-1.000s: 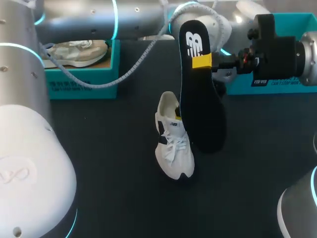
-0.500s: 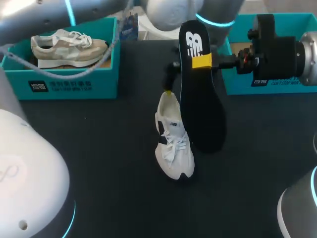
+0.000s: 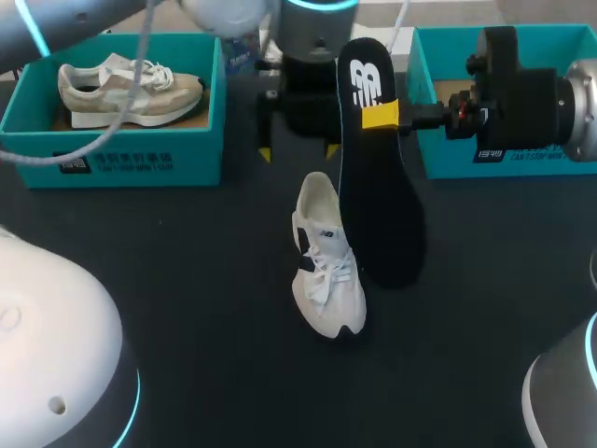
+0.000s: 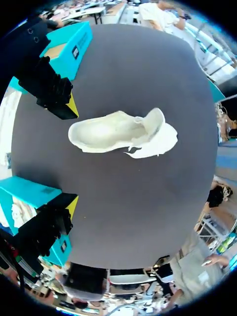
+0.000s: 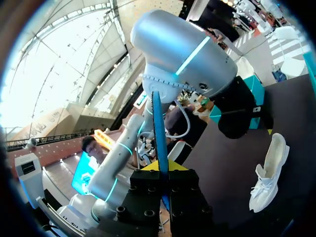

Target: Take the shoe out of the shoebox, open the shoe tongue, remove and reinsert the insole, then place the shoe into the shoebox

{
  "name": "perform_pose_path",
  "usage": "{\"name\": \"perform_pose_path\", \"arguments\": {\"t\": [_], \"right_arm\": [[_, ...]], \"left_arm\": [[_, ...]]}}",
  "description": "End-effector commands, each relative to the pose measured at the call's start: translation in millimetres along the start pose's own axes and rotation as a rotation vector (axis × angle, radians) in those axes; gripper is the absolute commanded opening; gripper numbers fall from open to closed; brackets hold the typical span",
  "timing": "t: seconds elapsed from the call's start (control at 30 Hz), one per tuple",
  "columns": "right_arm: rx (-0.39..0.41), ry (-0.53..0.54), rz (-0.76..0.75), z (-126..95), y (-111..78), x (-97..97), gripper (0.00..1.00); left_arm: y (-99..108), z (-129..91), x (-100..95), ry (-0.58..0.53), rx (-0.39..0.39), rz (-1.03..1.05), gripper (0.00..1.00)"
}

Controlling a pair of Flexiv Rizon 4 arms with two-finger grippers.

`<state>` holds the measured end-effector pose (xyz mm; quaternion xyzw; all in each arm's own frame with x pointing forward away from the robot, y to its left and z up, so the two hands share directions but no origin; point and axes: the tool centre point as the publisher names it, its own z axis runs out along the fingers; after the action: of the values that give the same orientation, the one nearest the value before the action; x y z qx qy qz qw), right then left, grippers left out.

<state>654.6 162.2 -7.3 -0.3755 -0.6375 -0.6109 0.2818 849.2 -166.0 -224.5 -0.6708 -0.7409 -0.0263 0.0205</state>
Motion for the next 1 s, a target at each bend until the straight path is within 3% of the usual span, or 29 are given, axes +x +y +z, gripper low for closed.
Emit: {"name": "perform_pose_path", "arguments": {"t": [0.03, 0.2, 0.23, 1.0], "right_arm": [[0.002, 0.0, 0.001, 4, 2.7, -1.0, 0.0], [0.002, 0.0, 0.001, 4, 2.7, -1.0, 0.0], [0.002, 0.0, 0.001, 4, 2.7, -1.0, 0.0], [0.002, 0.0, 0.001, 4, 2.7, -1.0, 0.0]], "left_arm": [[-13, -10, 26.0, -0.496, -0.059, 0.2, 1.0], [-21, -18, 23.9, -0.548, -0.132, 0.278, 1.0], [-26, -25, 21.1, -0.56, -0.182, 0.308, 1.0], [-28, -27, 20.0, -0.57, -0.181, 0.328, 1.0]]}}
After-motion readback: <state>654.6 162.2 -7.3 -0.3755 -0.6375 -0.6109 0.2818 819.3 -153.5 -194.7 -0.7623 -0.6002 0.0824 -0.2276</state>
